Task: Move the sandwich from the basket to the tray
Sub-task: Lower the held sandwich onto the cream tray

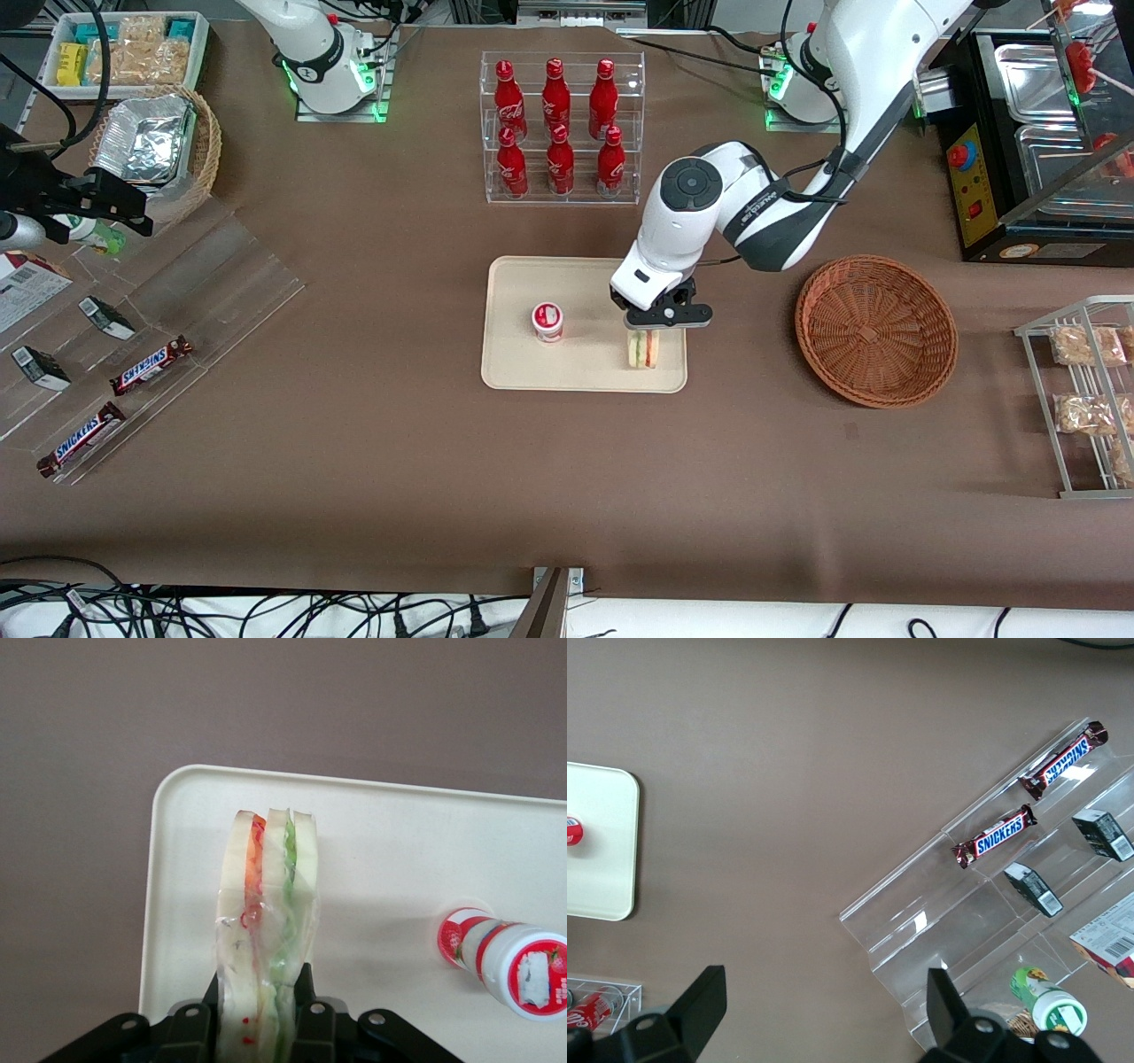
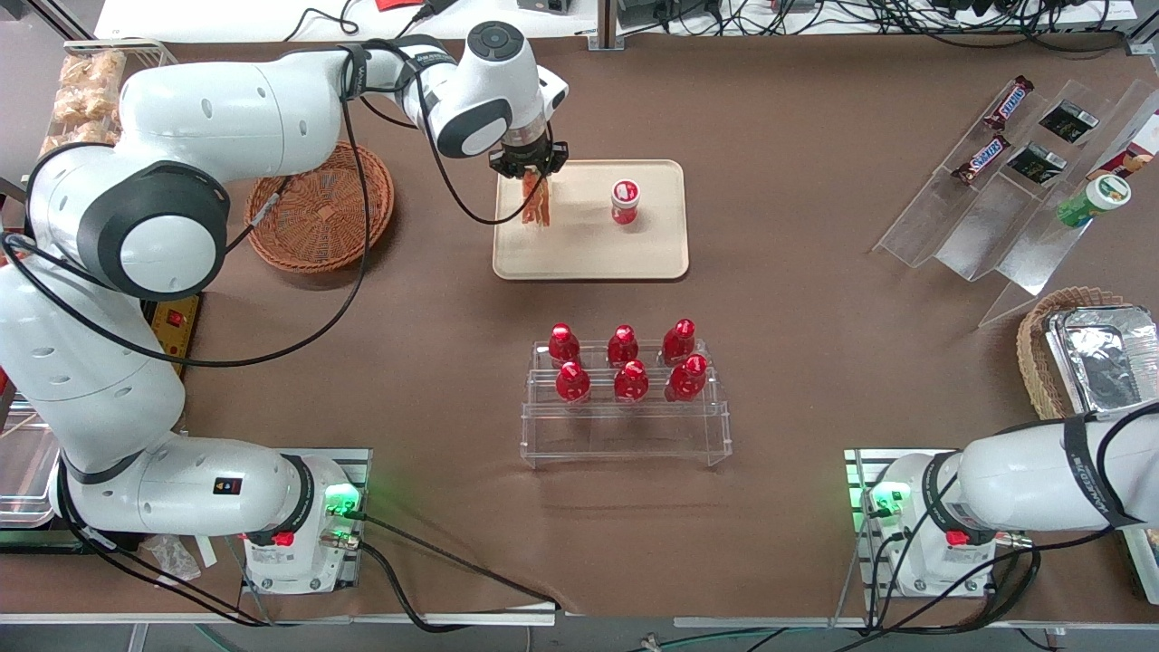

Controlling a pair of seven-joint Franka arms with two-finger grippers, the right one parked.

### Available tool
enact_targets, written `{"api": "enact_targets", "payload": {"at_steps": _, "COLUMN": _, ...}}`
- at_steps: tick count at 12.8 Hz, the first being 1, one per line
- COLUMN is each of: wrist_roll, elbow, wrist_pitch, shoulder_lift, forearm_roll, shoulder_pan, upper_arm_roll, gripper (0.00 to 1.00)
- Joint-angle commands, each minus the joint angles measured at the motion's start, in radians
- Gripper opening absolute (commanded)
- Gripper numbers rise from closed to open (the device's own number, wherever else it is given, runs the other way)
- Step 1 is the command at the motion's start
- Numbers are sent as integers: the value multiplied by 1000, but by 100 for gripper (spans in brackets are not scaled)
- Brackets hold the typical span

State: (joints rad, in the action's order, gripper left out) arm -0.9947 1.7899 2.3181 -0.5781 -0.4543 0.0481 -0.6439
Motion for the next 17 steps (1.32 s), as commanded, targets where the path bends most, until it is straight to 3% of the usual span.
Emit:
{"api": "enact_targets", "payload": {"at_steps": 1, "wrist_roll": -22, "elbow": -3, "wrist_pitch": 10, "shoulder_lift": -8, "forearm_roll": -59, "shoulder_pan": 13, "upper_arm_roll": 3, "gripper": 31}}
{"api": "enact_targets", "payload": {"at_steps": 5, "wrist_roll": -142, "elbow": 5, "wrist_pitch": 15, "shoulder_lift": -49, "forearm_roll": -196, "shoulder_pan": 13, "upper_arm_roll": 1, "gripper": 31}}
{"api": "enact_targets", "payload": {"at_steps": 17, "wrist_roll": -153, "elbow": 11, "wrist_pitch": 38, "shoulder_lift": -71, "forearm_roll": -204, "shoulder_pan": 29, "upper_arm_roll": 3, "gripper": 32}}
